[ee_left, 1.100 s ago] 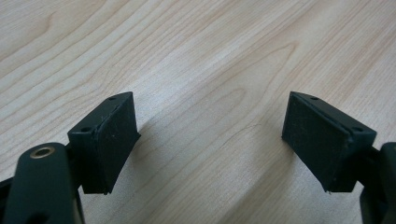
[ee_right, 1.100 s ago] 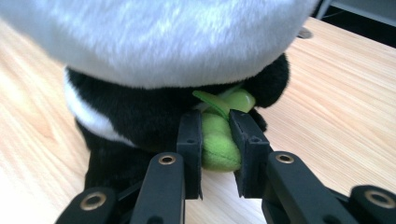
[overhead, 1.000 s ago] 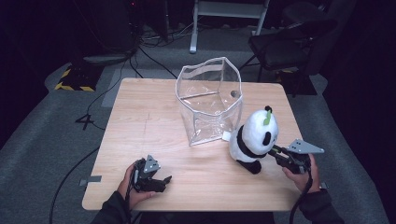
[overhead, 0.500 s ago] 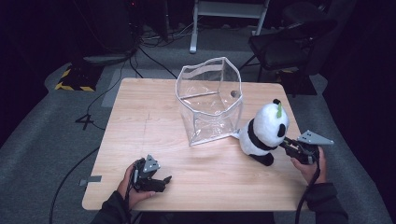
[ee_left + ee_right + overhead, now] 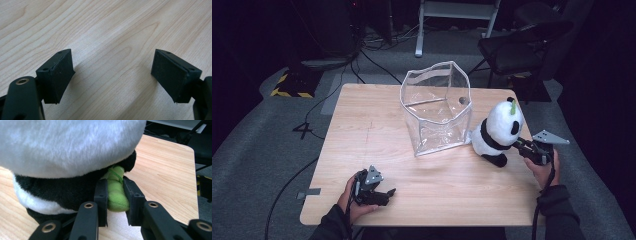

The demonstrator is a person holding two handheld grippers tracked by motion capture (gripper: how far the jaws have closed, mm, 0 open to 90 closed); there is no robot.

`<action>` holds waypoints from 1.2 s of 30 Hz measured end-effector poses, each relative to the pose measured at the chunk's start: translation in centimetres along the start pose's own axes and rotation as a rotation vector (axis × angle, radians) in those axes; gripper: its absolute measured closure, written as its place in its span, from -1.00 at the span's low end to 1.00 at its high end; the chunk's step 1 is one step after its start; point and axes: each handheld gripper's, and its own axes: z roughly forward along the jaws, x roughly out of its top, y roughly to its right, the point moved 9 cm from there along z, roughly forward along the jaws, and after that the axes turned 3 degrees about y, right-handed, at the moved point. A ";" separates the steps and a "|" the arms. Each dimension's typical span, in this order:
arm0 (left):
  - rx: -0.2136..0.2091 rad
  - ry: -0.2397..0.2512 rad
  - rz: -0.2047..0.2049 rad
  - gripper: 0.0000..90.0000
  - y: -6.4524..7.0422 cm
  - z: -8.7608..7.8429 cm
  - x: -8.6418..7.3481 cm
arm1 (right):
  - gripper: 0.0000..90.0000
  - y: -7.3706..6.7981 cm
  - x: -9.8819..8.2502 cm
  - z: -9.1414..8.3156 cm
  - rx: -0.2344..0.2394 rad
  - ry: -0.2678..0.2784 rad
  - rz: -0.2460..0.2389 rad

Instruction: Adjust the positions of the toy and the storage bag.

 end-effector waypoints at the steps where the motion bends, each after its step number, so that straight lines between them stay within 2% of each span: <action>1: 0.000 0.001 0.001 -0.60 0.0 0.0 0.0 | 0.57 -0.1 0.2 -0.1 -0.008 0.004 -0.010; 2: 0.000 0.001 0.001 -0.60 0.0 0.0 0.0 | 0.57 -0.1 0.2 -0.1 -0.008 0.004 -0.010; 4: 0.000 0.000 0.000 -0.60 0.0 0.0 0.0 | 0.36 0.0 0.3 -0.4 -0.028 0.012 -0.004; 5: 0.000 0.001 0.001 -0.60 0.0 0.0 0.0 | 0.26 0.0 0.4 -0.6 -0.020 0.019 0.005; 6: 0.000 0.001 0.001 -0.60 0.0 0.0 0.0 | -0.01 0.2 0.5 -1.1 -0.015 0.018 0.026; 9: 0.001 0.001 0.001 -0.60 0.0 0.0 0.0 | -0.13 0.0 0.5 -1.7 0.001 0.011 0.034; 12: 0.001 0.000 -0.001 -0.60 0.0 0.0 0.0 | -0.40 -0.3 0.6 -2.5 -0.011 0.012 0.020; 18: 0.000 0.000 0.000 -0.61 0.0 0.1 0.0 | -0.55 -1.1 1.4 -4.1 -0.008 0.031 0.010; 19: -0.001 -0.001 -0.001 -0.61 0.0 0.1 0.0 | -0.56 -1.5 1.9 -4.8 -0.006 0.049 0.007; 21: -0.001 -0.001 0.000 -0.61 0.0 0.1 0.0 | -0.57 -1.6 2.1 -5.0 -0.002 0.055 0.008; 22: -0.001 -0.001 0.000 -0.61 0.0 0.1 0.0 | -0.58 -2.0 2.8 -5.6 0.006 0.079 0.009; 31: 0.001 -0.001 0.000 -0.61 0.0 0.1 0.0 | -0.59 -3.2 3.9 -6.0 0.021 0.095 -0.006; 36: -0.002 0.000 -0.002 -0.61 0.0 0.1 0.0 | -0.61 -4.3 4.5 -5.7 0.030 0.088 -0.035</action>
